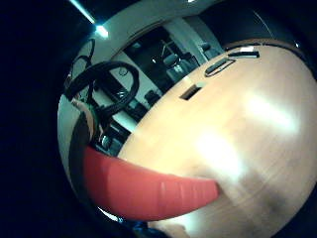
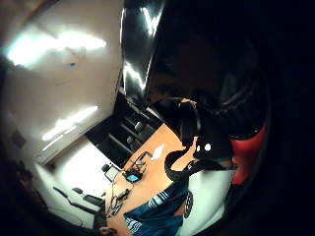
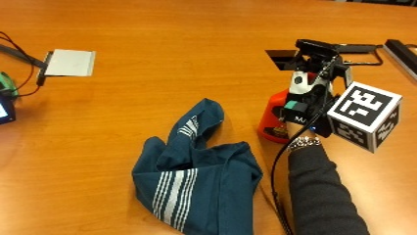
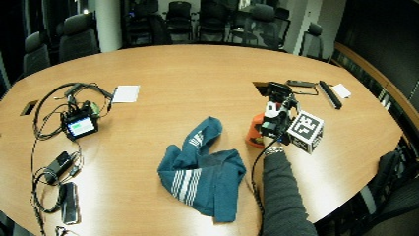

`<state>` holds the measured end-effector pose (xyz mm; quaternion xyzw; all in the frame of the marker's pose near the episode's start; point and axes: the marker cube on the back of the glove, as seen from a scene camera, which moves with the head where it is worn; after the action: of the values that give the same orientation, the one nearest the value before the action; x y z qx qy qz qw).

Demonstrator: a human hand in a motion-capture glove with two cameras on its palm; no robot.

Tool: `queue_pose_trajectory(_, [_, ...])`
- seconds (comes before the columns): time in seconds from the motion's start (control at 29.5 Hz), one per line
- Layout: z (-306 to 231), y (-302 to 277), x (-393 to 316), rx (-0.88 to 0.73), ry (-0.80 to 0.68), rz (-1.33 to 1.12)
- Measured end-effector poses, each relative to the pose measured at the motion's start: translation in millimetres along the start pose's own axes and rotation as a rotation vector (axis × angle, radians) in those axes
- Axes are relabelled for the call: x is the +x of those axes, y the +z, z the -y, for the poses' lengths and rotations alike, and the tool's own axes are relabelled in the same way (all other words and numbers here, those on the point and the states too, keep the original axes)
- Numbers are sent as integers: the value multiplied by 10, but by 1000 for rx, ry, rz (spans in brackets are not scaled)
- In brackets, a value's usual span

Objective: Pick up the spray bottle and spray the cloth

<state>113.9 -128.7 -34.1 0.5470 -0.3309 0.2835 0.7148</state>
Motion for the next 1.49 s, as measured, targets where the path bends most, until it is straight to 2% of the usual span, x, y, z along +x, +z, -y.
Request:
queue_pose_trajectory(0.2, [-93,-3,131,-27,14,-30])
queue_pose_trajectory(0.44, [-312,229,593,-155,46,-53])
queue_pose_trajectory(0.61, [-326,261,589,-266,-11,-97])
queue_pose_trajectory(0.78, [-193,244,395,-389,-199,-153])
queue_pose_trajectory(1.05, [-78,144,50,-522,-509,-388])
queue_pose_trajectory(1.25, [-48,110,-197,-552,-747,-555])
queue_pose_trajectory(1.49, [-252,86,-318,-636,-1027,-710])
